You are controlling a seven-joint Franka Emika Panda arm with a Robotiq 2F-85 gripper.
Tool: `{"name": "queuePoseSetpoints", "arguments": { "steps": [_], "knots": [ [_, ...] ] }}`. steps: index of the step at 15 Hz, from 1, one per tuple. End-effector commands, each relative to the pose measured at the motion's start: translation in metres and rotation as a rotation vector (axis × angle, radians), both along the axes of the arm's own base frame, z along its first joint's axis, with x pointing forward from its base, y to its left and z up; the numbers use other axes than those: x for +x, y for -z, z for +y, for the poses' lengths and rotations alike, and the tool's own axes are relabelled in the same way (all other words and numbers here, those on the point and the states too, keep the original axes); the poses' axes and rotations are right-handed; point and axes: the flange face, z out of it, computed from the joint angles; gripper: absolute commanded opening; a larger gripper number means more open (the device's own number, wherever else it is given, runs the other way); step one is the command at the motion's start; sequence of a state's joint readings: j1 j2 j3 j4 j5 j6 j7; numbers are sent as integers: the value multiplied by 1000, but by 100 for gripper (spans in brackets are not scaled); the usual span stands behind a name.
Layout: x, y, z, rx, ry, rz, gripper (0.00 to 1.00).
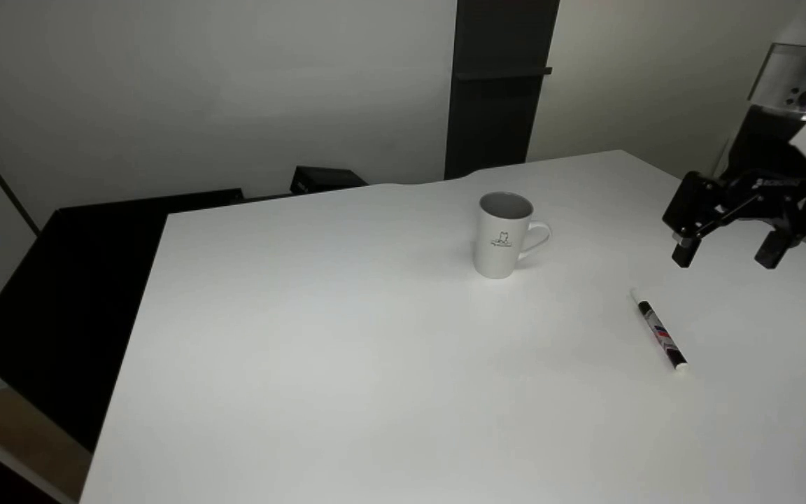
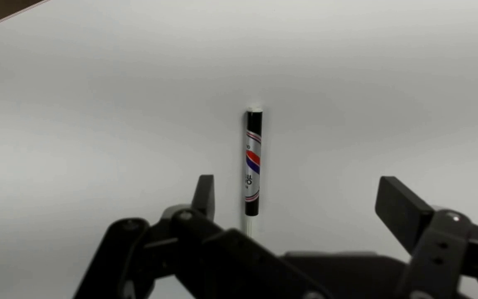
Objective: Put the marker in the mug
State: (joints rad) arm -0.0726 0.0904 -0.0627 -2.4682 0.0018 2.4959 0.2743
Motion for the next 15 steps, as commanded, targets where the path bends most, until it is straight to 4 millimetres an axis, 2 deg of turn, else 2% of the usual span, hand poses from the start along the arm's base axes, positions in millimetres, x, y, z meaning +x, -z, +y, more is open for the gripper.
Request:
{"name": "queuePoseSetpoints", "arguments": {
  "steps": [1, 5, 12, 15],
  "knots": [
    [2, 11, -5, -24, 22, -15, 100],
    [4, 36, -13, -31, 33, -59, 100],
    [4, 81, -3, -23, 51, -64, 100],
    [1, 97, -7, -45, 53, -53, 100]
  ]
}}
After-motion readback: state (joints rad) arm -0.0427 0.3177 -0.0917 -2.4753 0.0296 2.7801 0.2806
